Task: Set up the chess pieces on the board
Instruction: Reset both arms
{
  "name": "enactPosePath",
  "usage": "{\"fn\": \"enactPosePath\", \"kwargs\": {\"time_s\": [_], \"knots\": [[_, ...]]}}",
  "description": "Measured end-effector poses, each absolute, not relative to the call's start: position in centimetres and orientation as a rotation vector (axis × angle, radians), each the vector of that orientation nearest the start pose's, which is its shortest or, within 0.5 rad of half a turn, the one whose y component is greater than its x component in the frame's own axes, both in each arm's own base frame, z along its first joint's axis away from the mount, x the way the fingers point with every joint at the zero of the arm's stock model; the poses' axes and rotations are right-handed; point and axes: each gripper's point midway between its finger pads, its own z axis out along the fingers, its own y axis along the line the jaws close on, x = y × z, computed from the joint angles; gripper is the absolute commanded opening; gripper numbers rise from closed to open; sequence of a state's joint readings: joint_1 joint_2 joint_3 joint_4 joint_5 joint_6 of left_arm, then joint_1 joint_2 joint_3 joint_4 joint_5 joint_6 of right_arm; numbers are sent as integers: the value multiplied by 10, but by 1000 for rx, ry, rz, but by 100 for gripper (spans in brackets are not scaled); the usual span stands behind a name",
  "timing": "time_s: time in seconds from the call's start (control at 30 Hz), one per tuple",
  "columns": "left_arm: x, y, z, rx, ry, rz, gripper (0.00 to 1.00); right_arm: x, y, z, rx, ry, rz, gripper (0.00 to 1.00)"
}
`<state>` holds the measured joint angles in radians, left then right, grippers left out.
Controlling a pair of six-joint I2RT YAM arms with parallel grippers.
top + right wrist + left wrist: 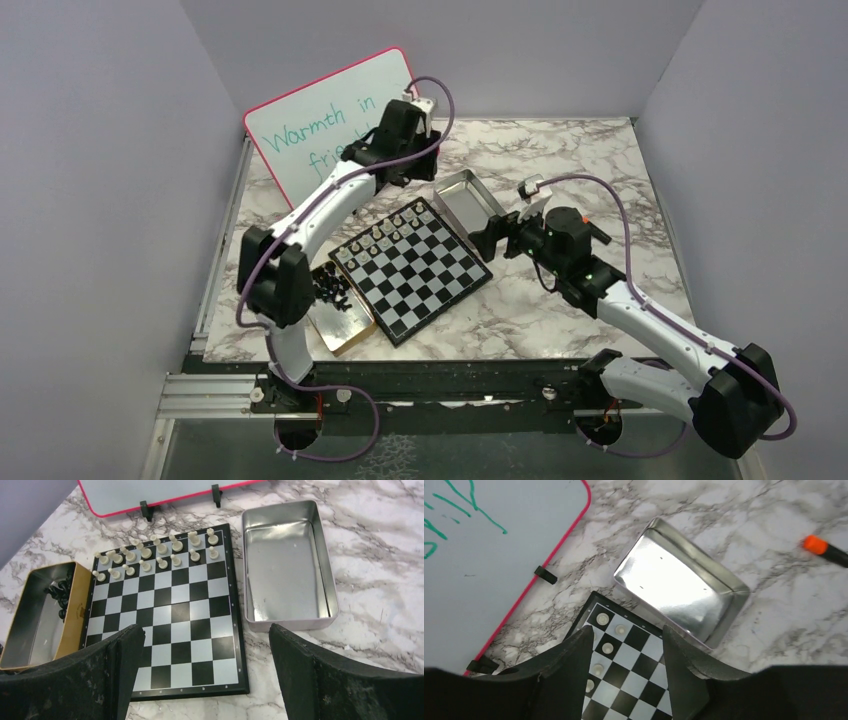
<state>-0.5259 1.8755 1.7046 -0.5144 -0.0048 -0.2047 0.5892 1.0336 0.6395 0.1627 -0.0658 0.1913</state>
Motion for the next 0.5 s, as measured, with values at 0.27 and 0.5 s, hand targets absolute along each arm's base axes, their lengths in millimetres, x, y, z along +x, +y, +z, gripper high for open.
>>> {"fn": "enactPosePath", "kwargs": {"time_s": [0.27,0.5], "knots": [[373,-255,306,371,2008,-620,99,292,194,216,-239,1899,529,100],[312,-229,282,371,2030,-681,99,284,170,245,-107,1904,478,100]]}}
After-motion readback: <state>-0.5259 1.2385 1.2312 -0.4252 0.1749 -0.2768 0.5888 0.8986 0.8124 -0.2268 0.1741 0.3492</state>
